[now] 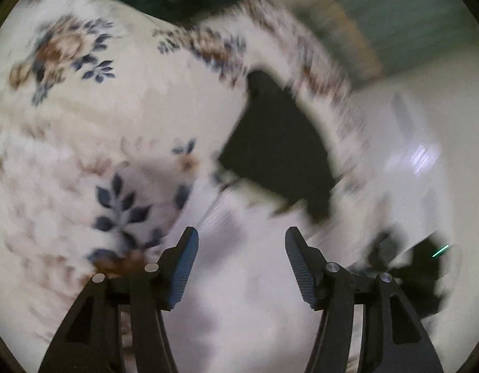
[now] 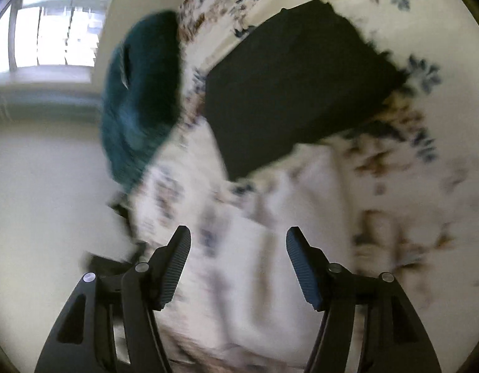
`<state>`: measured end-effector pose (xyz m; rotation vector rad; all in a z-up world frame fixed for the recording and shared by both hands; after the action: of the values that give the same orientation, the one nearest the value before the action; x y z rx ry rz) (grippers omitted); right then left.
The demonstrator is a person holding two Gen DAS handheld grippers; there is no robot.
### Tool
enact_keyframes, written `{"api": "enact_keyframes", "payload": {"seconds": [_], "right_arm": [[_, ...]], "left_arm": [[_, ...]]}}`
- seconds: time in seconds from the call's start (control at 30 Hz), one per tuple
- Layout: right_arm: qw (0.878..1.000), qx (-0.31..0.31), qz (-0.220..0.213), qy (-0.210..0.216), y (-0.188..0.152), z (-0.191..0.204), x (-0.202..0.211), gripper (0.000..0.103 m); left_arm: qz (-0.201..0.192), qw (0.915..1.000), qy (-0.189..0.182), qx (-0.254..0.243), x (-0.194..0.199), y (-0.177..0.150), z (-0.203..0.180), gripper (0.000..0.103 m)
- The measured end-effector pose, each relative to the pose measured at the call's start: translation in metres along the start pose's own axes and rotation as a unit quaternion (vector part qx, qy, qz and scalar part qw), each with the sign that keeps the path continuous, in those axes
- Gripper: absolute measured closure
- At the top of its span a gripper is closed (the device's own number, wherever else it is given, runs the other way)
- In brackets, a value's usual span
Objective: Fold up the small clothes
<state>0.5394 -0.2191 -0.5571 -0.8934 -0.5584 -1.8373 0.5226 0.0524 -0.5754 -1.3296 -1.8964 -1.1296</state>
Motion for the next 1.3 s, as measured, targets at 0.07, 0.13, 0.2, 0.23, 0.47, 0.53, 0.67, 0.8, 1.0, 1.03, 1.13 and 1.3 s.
{"api": "enact_keyframes", "payload": {"seconds": [0.07,0.13,0.2,0.23,0.47,0.53,0.67,0.8,1.0,1.03,1.13,1.3], "right_arm": [[0.999,0.027,0.006,-0.04,-0.014,-0.015,-0.006,0.037],[0.997,0.034,0.029,-0.061,-0.019,-0.029,-0.027,0.041],[0.996,0.04,0.045,-0.065,-0.018,-0.036,-0.047,0.073],[0.995,0.048,0.042,-0.073,-0.018,-0.039,-0.051,0.085],[0.995,0.05,-0.038,-0.078,0.002,-0.034,-0.011,0.099],[0.994,0.038,-0.057,-0.081,0.011,-0.037,0.003,0.1],[0.993,0.012,-0.052,-0.103,0.025,-0.055,-0.006,0.1],[0.993,-0.014,0.013,-0.118,0.028,-0.067,-0.056,0.097],[0.997,-0.031,0.017,-0.063,0.036,-0.06,-0.052,0.039],[0.997,-0.037,0.027,-0.063,0.035,-0.061,-0.057,0.039],[0.996,-0.05,0.053,-0.056,0.036,-0.063,-0.072,0.06],[0.998,-0.001,0.019,-0.063,0.048,-0.035,-0.063,0.098]], "left_arm": [[0.033,0.9968,0.049,-0.054,-0.032,-0.008,-0.002,0.05],[0.062,0.9927,0.065,-0.08,-0.055,-0.019,-0.003,0.077],[0.082,0.9871,0.083,-0.11,-0.074,-0.025,-0.004,0.101],[0.074,0.9875,0.082,-0.113,-0.071,-0.025,-0.005,0.101],[-0.01,0.9993,0.035,0.012,-0.013,-0.009,0.048,0.101],[-0.004,0.9988,0.032,0.038,-0.014,-0.011,0.064,0.101],[0.021,0.9976,0.032,0.057,-0.035,-0.014,0.079,0.101],[0.049,0.9965,-0.019,0.065,-0.042,-0.014,0.064,0.099],[0.045,0.9968,-0.059,0.029,-0.048,0.011,0.035,0.044],[0.055,0.9966,-0.058,0.022,-0.056,0.012,0.033,0.048],[0.076,0.9966,-0.033,-0.003,-0.08,0.017,0.029,0.1],[0.031,0.9985,-0.032,0.032,-0.048,0.032,0.047,0.1]]}}
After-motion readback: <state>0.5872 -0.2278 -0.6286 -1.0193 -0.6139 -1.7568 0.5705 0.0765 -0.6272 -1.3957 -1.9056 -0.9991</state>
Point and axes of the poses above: each gripper's, at about its wrist camera, not at the fingertips, and x roughly against the way its jaws point, z to its left, y to its top, the point moved 9 cm from there along -x, roughly the way its jaws point, and after that the axes turned 8 degrees about -x, right-handed, at the moved point
